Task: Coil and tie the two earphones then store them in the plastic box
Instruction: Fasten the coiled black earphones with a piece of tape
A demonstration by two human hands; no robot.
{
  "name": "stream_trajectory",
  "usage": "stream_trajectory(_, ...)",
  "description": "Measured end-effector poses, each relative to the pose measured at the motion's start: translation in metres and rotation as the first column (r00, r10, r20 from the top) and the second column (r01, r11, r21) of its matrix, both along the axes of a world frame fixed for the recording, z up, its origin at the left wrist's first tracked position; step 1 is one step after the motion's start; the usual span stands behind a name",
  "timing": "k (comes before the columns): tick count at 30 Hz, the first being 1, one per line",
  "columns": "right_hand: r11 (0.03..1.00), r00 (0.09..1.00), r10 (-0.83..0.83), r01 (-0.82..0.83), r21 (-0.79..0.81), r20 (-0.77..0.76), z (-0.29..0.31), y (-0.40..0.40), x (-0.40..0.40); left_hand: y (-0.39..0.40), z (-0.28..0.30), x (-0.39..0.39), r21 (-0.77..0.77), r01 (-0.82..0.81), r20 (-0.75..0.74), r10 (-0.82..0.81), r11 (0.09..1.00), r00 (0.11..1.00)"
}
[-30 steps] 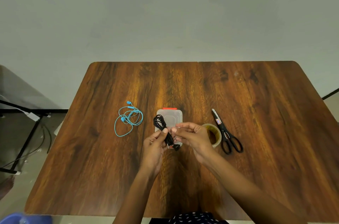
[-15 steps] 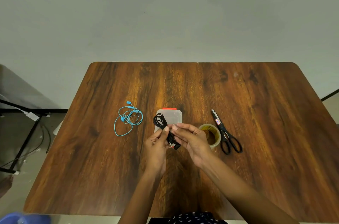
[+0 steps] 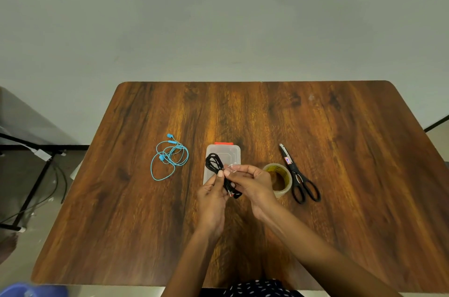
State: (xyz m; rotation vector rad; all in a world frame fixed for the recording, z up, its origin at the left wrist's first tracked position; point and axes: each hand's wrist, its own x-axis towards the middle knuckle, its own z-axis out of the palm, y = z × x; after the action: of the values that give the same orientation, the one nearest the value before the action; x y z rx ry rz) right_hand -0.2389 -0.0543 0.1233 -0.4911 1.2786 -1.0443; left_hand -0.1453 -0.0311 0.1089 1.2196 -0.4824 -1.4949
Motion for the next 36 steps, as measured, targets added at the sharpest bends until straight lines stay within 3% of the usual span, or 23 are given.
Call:
stream_trajectory(12, 0.996, 0.972, -0.027, 0.006, -0.092, -0.232, -0.007, 0.004, -0.001, -0.005, -0.001, 0.001, 0.114, 0.081, -0.028, -0.079, 0.990, 0.997)
stream_trajectory(16, 0.993, 0.968, -0.026, -0.004, -0.119, -0.251, -0.008, 0.006, -0.002, -0.001, 0.001, -0.001, 0.069, 0.128, 0.036, -0.130, 0.989, 0.991)
stream_trajectory(22, 0.998, 0.979, 0.022, -0.034, -0.058, -0.200, -0.011, 0.006, 0.000, 0.003, -0.002, -0.002, 0.046, 0.020, 0.048, -0.022, 0.999, 0.999)
stream_trajectory(30, 0.994, 0.962, 0.043, -0.069, -0.088, -0.270, -0.005, 0.005, -0.001, 0.007, -0.013, -0.008, -0.054, -0.021, 0.364, 0.039, 0.998, 0.931)
stream_trajectory(36, 0.994, 0.953, -0.004, -0.029, -0.103, -0.304, -0.007, 0.009, 0.003, 0.010, -0.013, -0.012, -0.096, -0.045, 0.480, 0.085, 0.994, 0.873)
